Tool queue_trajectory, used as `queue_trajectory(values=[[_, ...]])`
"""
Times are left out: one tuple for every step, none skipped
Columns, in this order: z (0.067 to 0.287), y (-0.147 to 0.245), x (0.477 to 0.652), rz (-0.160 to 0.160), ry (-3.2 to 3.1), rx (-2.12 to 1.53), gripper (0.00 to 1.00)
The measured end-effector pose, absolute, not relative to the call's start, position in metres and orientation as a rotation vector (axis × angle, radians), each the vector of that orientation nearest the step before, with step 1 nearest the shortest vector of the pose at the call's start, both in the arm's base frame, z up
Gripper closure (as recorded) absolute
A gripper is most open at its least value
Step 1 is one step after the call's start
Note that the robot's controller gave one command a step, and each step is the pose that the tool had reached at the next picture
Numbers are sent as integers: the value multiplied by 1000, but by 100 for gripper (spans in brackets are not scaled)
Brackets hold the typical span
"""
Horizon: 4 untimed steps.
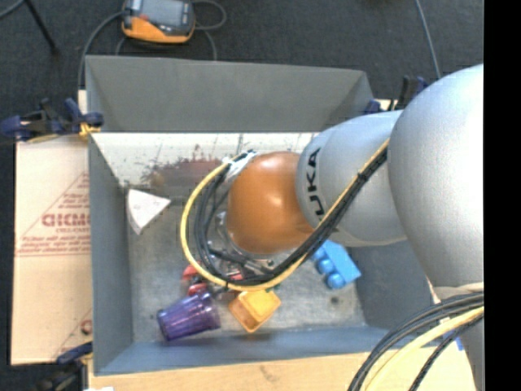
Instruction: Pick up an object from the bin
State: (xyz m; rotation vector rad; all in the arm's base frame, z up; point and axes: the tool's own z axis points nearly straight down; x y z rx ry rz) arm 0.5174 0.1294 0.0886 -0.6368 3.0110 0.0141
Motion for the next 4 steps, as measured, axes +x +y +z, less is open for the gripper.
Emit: queue_trajectory(values=[[91, 126, 510, 11, 3031, -643, 100], [111, 131, 522, 1, 3081, -598, 100], [139, 124, 519, -2, 3072, -652, 100], [215, 116, 524, 2, 3073, -649, 100]])
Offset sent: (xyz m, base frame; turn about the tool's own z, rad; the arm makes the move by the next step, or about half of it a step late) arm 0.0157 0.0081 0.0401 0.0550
